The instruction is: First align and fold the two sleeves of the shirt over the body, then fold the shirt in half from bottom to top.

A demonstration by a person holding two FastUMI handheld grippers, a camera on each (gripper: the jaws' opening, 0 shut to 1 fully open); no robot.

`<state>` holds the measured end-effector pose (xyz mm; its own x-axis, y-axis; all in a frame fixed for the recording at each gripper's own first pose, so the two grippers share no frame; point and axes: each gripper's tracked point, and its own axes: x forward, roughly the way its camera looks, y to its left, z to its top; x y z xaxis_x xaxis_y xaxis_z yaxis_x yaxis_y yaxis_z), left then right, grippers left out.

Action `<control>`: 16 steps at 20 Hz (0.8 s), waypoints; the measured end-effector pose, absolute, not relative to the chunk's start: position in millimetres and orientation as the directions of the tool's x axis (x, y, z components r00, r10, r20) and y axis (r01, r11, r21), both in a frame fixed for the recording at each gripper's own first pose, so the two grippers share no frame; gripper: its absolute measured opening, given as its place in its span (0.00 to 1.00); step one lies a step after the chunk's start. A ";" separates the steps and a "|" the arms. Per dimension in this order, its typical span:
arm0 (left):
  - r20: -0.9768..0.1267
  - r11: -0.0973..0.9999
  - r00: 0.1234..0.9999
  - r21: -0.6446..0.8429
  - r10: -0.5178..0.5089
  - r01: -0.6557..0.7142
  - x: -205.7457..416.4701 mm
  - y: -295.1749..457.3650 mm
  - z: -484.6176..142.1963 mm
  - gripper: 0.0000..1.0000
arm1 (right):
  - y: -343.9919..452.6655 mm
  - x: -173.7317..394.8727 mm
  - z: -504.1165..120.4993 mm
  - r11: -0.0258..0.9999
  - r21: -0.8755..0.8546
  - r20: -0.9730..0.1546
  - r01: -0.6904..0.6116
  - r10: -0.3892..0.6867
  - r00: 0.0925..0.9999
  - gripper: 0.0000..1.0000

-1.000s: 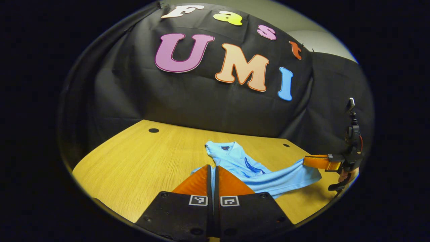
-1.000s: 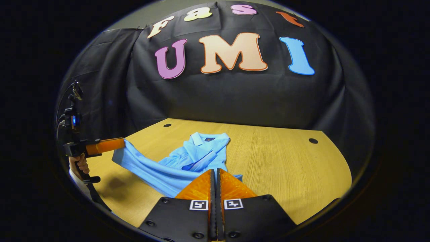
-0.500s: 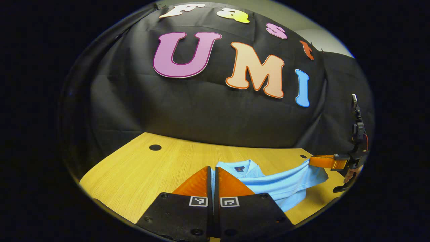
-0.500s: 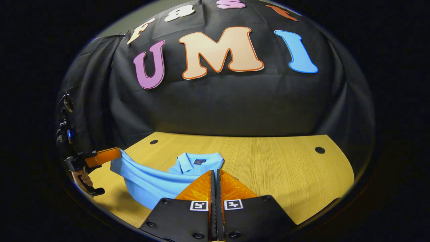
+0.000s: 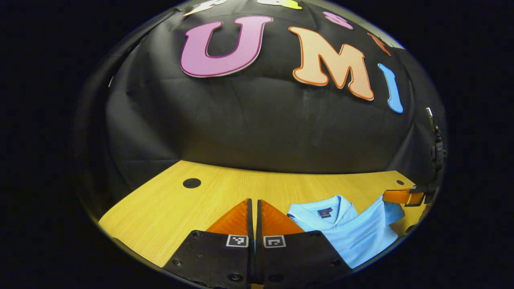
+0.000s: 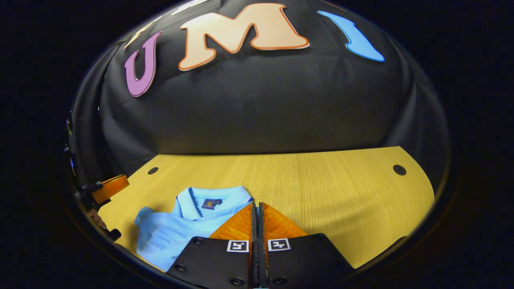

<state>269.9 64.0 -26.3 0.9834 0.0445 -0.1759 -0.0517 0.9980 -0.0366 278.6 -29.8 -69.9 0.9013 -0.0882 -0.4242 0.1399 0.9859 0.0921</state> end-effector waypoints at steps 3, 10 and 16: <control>-0.194 0.998 0.981 -0.055 0.012 -0.023 271.5 56.1 -33.1 0.00 | -32.4 280.2 -70.6 0.985 0.097 -0.421 0.140 -0.087 0.903 0.07; -0.190 0.999 0.981 -0.037 -0.027 0.020 247.9 42.0 -10.0 0.24 | -27.6 260.0 -33.8 0.993 0.080 -0.349 0.087 -0.054 0.935 0.97; -0.071 1.000 0.997 0.003 -0.017 0.017 184.9 35.8 38.4 0.90 | -32.2 196.2 7.1 0.995 0.076 -0.246 0.068 -0.047 0.968 0.95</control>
